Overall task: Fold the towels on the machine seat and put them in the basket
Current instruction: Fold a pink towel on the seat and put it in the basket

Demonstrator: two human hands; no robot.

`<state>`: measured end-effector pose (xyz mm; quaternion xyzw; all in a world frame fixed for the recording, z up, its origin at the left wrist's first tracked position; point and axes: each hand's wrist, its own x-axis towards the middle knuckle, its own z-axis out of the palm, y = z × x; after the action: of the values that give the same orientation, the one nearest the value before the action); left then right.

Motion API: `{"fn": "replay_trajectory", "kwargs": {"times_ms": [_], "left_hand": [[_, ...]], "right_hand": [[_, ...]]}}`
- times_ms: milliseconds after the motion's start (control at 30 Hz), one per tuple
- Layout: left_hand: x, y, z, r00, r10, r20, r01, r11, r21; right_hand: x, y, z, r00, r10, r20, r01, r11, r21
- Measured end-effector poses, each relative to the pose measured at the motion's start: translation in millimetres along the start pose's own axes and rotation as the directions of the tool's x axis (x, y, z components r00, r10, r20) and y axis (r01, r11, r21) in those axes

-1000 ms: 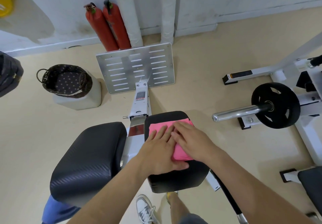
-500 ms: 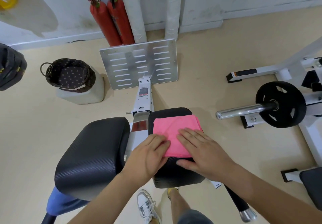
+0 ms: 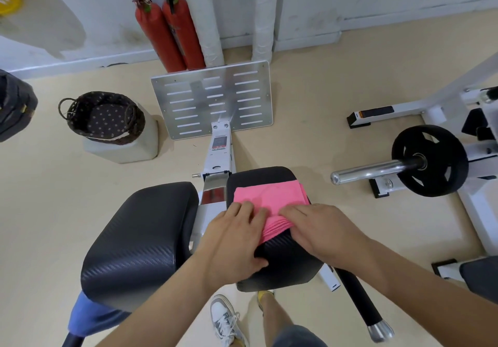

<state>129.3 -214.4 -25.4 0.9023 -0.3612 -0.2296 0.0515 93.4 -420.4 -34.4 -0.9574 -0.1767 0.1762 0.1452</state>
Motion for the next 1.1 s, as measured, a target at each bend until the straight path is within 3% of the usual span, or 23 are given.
{"fn": "replay_trajectory", "kwargs": {"times_ms": [133,300,433,567,767,867,933,1000,1067,1100], "left_hand": [[3.3,-8.4,-10.3,0.995,-0.007,-0.098,-0.007,0.991,-0.135],[9.2,-25.8,-21.1,0.989,-0.149,0.018,0.146,0.924,-0.352],[25.9,-28.9,-17.3,0.953,-0.291,0.081,0.293,0.828,-0.477],[36.7,-30.6,-11.5,0.923,-0.364,0.125,0.376,0.779,-0.502],[56.3,-30.0,-5.3,0.841,-0.510,0.182,0.521,0.672,-0.526],[59.9,-21.9,-4.4,0.795,-0.595,0.120,0.556,0.634,-0.537],[58.7,-15.1,-4.8,0.787,-0.617,0.025,0.550,0.683,-0.481],[55.6,-12.1,-3.2,0.808,-0.549,-0.213,0.449,0.809,-0.379],[54.9,-13.0,1.5,0.871,-0.259,-0.417,0.212,0.965,-0.156],[54.0,-15.1,6.7,0.898,-0.099,-0.428,0.086,0.995,-0.049]], "right_hand": [[5.7,8.0,-20.3,0.995,0.025,0.095,-0.038,0.990,0.135],[23.9,16.5,-29.6,0.981,0.082,0.173,-0.130,0.950,0.285],[34.1,19.1,-25.2,0.980,0.172,0.096,-0.195,0.920,0.341],[44.3,21.7,-16.9,0.970,0.236,0.064,-0.244,0.915,0.321],[64.7,31.2,-10.7,0.932,0.310,0.186,-0.356,0.874,0.330],[67.5,32.0,-11.6,0.923,0.322,0.210,-0.381,0.842,0.381],[67.4,32.2,-10.4,0.926,0.320,0.202,-0.375,0.844,0.383],[66.5,31.3,-8.2,0.940,0.312,0.138,-0.340,0.876,0.342],[64.4,28.5,-5.6,0.967,0.251,-0.033,-0.238,0.946,0.222],[63.2,27.3,-3.5,0.977,0.183,-0.111,-0.169,0.978,0.120]]}}
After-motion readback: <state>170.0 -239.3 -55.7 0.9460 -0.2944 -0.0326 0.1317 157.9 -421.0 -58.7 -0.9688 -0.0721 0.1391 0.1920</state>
